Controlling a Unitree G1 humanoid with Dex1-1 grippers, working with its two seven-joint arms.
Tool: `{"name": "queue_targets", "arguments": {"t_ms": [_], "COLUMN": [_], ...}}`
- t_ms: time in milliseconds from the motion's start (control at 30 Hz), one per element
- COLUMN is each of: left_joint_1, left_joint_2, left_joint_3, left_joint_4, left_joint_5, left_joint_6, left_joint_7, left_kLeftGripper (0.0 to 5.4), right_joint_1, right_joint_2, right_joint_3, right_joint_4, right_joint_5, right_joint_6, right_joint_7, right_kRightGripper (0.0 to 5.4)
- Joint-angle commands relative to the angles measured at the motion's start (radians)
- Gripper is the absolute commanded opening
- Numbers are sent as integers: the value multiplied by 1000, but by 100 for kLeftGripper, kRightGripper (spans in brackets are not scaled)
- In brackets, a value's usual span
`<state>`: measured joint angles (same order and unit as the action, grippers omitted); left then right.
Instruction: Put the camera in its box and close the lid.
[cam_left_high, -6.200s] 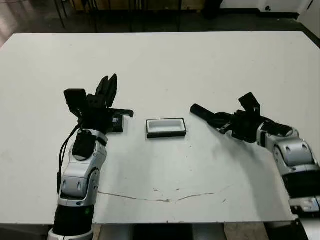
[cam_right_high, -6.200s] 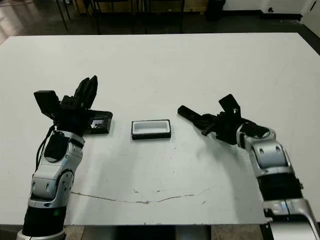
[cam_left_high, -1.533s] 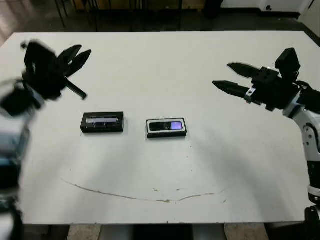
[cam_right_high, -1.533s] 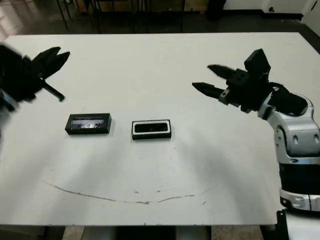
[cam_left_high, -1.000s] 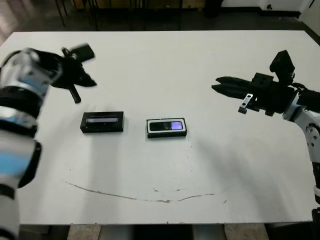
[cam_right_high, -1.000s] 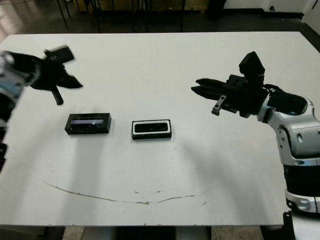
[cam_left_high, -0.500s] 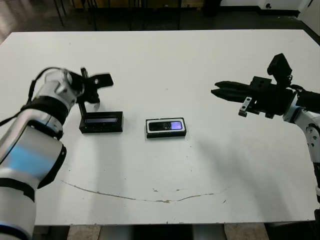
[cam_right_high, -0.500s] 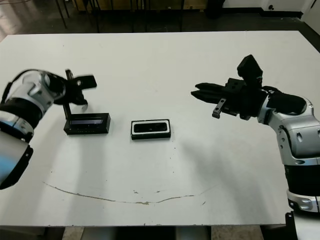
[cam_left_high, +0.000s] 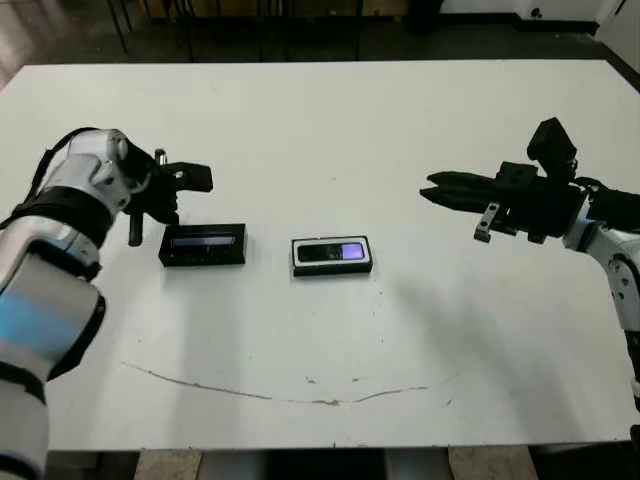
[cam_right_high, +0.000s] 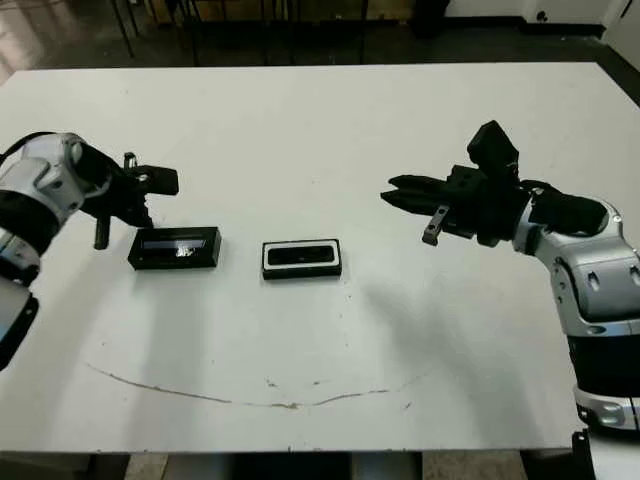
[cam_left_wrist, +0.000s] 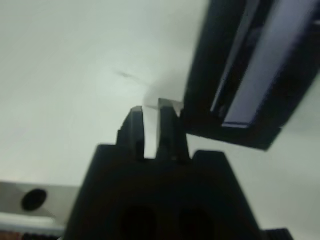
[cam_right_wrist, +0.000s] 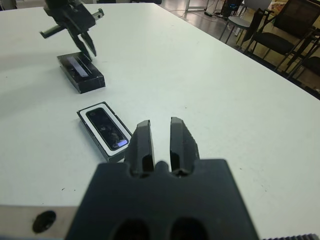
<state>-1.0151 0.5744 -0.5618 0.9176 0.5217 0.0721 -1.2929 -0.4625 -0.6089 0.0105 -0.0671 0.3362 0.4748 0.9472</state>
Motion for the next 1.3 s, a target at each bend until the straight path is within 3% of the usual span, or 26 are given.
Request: {"name": "queue_targets", "arguments": {"t_ms": [33, 400, 533, 667, 867, 1000, 1133, 1233, 1300], "left_joint_1": [97, 231, 241, 250, 366, 409, 555, 715, 804], "left_joint_2": [56, 124, 128, 153, 224, 246, 279, 248, 189], "left_joint_3": [20, 111, 97, 74, 69, 90, 282, 515, 665], "left_joint_4": [-121, -370, -385, -417, -612, -652, -828, -1065, -1190], "left_joint_5": [-46, -196, -181, -91, 236, 360, 263, 71, -97], "left_joint_6": [1, -15, -11, 14, 135, 249, 317, 336, 316], "left_joint_7": [-92, -157, -146, -58, 337, 428, 499, 497, 503], "left_kLeftGripper": [0, 0, 0, 0, 0, 0, 0, 0, 0], "right_joint_1": [9, 3, 4, 7, 16, 24, 33, 42, 45], "right_joint_2": [-18, -26, -27, -28, -26, -28, -36, -40, -41], "right_joint_3": [4, 9, 12, 10, 3, 0, -7, -16, -19], "right_joint_4": [16, 7, 13, 12, 14, 0, -24, -40, -40], "right_joint_5": [2, -11, -14, -17, -7, 3, 12, 21, 25], "right_joint_6": [12, 8, -6, -21, -17, 2, 23, 35, 28], "right_joint_7": [9, -1, 0, -1, -4, -7, -9, -10, -7], "right_kRightGripper": [1, 1, 1, 1, 1, 1, 1, 1, 1]}}
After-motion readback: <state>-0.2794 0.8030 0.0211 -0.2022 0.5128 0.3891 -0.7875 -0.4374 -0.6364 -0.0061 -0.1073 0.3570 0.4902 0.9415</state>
